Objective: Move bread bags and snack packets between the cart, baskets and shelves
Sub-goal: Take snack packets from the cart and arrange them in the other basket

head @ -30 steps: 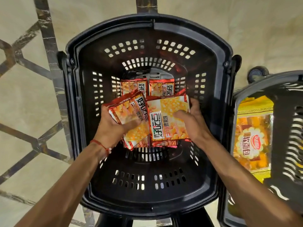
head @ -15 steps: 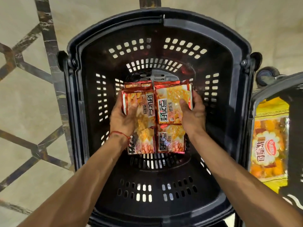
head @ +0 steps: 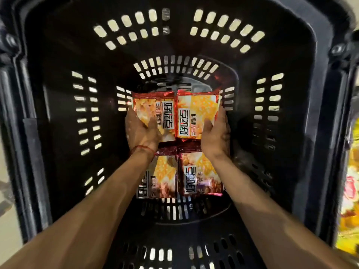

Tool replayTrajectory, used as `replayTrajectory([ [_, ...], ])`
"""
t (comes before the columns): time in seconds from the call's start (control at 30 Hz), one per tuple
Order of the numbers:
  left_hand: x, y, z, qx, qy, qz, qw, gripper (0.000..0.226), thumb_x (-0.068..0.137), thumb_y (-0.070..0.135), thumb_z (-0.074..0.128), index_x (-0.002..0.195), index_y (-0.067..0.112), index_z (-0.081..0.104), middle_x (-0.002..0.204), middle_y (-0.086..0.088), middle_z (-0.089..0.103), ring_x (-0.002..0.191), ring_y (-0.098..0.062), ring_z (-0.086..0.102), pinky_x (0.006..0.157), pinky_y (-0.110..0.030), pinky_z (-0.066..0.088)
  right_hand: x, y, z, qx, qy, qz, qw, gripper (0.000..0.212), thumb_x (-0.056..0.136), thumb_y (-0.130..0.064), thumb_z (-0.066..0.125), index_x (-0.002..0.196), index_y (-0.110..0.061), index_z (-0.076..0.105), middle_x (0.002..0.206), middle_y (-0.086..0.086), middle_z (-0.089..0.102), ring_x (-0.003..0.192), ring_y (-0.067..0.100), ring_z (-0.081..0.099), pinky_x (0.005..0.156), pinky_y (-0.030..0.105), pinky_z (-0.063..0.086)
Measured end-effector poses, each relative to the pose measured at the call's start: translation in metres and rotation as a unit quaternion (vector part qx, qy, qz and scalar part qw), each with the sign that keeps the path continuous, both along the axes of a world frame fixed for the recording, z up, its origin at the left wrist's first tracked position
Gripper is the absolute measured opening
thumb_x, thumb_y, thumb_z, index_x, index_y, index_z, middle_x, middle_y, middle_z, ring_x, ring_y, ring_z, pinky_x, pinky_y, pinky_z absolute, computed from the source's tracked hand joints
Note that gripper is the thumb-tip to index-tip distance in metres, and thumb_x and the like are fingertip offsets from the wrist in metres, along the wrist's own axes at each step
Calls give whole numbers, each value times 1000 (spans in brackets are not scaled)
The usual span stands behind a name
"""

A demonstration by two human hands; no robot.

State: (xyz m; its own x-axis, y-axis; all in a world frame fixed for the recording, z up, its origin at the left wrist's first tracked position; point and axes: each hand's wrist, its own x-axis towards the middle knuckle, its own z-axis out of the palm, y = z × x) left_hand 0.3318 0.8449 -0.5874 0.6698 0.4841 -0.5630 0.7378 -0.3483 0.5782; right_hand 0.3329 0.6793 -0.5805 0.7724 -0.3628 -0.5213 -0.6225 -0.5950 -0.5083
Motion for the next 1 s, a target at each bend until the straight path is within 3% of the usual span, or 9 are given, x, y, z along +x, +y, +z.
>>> replayTrajectory([
  [0.17,-16,-9,20,32,13,-39,999,75,93,16,68,156,6,28,160,-15,31,148,-32,31,123,-50,30,-10,5,17,-1,-7,21,1000,71,105,-7,57,165,-8,18,167,16,24,155,31,29,126,35,27],
  [0.27,-28,-16,39,38,53,-103,993,73,98,15,64,160,12,26,170,-6,12,155,-24,13,128,-37,14,-20,2,32,-4,7,75,997,73,103,-3,56,165,-5,18,172,11,11,159,24,18,118,2,6],
  [0.3,-33,-16,48,35,58,-119,991,73,99,15,64,161,16,26,170,-3,10,156,-22,11,127,-32,13,-24,0,40,-14,11,100,995,73,103,-3,57,165,-5,19,174,9,8,159,20,15,115,-1,3],
  [0.4,-49,-16,87,54,69,-206,975,67,99,19,62,159,18,32,168,-5,21,153,-24,22,125,-36,24,-38,-7,80,-41,10,183,982,70,100,-7,60,163,-9,30,173,1,16,157,17,20,125,18,12],
  [0.53,-65,-18,177,106,71,-336,933,62,102,30,53,159,18,32,165,-4,29,148,-26,30,120,-43,34,-59,-21,163,-61,20,287,956,65,99,-15,62,160,-13,37,167,0,31,151,17,28,125,30,25],
  [0.67,-76,-26,284,163,57,-454,874,61,102,36,50,158,19,33,163,-4,33,146,-28,32,116,-47,39,-79,-35,266,-117,-6,364,924,64,92,-28,64,153,-13,48,154,4,48,141,25,42,112,42,44],
  [0.83,-100,-37,406,209,32,-507,836,61,102,40,47,158,21,31,162,-4,34,148,-29,33,117,-50,36,-95,-58,397,-150,-13,424,893,70,85,-41,61,150,-16,49,147,5,52,137,29,46,111,47,42],
  [1.0,-132,-57,498,244,2,-518,820,61,101,41,48,155,17,35,158,-9,40,144,-31,37,118,-50,34,-127,-77,492,-177,-36,396,900,69,86,-45,55,148,-15,52,152,8,52,137,29,47,116,49,38],
])
